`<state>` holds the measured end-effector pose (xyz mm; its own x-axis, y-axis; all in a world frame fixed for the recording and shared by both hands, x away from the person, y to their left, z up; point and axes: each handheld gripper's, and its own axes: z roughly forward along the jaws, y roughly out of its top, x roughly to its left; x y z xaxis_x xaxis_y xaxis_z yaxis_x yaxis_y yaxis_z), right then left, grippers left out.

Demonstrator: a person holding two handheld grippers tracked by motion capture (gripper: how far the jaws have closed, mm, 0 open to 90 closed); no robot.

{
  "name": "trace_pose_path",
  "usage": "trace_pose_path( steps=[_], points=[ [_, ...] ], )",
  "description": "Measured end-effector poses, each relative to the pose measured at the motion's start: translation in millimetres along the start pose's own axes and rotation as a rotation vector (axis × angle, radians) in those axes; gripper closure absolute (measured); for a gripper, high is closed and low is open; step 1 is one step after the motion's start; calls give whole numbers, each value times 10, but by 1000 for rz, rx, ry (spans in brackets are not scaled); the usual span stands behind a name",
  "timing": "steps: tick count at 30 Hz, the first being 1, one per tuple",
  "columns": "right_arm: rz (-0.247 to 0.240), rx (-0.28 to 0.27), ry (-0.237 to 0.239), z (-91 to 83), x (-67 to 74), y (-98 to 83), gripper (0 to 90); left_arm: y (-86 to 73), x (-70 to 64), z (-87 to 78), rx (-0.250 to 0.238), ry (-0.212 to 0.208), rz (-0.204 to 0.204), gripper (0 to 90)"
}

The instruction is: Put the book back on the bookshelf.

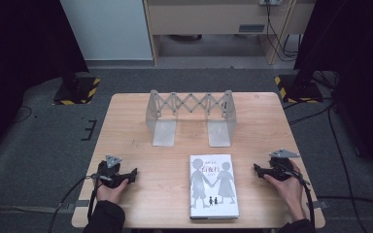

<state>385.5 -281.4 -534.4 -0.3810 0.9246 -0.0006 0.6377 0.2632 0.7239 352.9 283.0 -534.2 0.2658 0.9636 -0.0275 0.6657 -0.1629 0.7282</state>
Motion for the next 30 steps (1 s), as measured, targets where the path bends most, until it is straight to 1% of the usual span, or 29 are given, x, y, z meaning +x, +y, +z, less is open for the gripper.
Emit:
trace_pose_path(
  steps=[1, 2, 3, 4, 5, 6, 10, 11, 13, 14, 17, 19, 20, 22, 23, 26, 27, 30],
  points=[
    [0, -9, 6, -18, 16, 6, 206, 1, 12, -35, -16, -16, -15, 167],
    [-3, -21, 10, -33, 23, 10, 211, 6, 10, -58, -38, -26, -20, 168],
    [4, -36, 20, -64, 36, 21, 212, 6, 10, -58, -38, -26, -20, 168],
    [4, -36, 20, -64, 36, 21, 212, 15, 7, -78, -49, -37, -21, 168],
    [5, -49, 24, -89, 41, 26, 214, 23, 5, -96, -58, -46, -20, 168],
    [10, -70, 37, -127, 49, 31, 221, 36, -11, -124, -69, -55, -26, 163],
    [13, -73, 56, -147, 54, 25, 227, 48, -50, -145, -85, -65, -18, 164],
    [15, -74, 61, -158, 62, 29, 229, 56, -76, -158, -88, -73, -18, 166],
    [25, -90, 68, -173, 72, 37, 238, 67, -104, -174, -92, -91, -20, 169],
    [27, -99, 72, -179, 78, 46, 237, 67, -104, -174, -92, -91, -20, 175],
    [26, -107, 81, -189, 100, 59, 238, 83, -162, -195, -108, -98, -5, 182],
    [24, -106, 97, -199, 143, 70, 238, 96, -197, -207, -118, -99, 6, 189],
    [24, -106, 97, -199, 143, 70, 238, 99, -216, -215, -126, -104, 4, 189],
    [21, -110, 103, -210, 175, 74, 235, 100, -255, -233, -132, -111, 13, 190],
    [35, -116, 113, -226, 208, 80, 231, 99, -285, -241, -134, -123, 19, 194],
    [30, -126, 122, -245, 248, 89, 232, 106, -313, -245, -136, -132, 24, 197],
    [28, -126, 127, -250, 262, 95, 231, 116, -339, -255, -145, -136, 36, 202],
    [23, -128, 125, -256, 284, 106, 226, 125, -368, -265, -144, -143, 45, 201]
  ],
)
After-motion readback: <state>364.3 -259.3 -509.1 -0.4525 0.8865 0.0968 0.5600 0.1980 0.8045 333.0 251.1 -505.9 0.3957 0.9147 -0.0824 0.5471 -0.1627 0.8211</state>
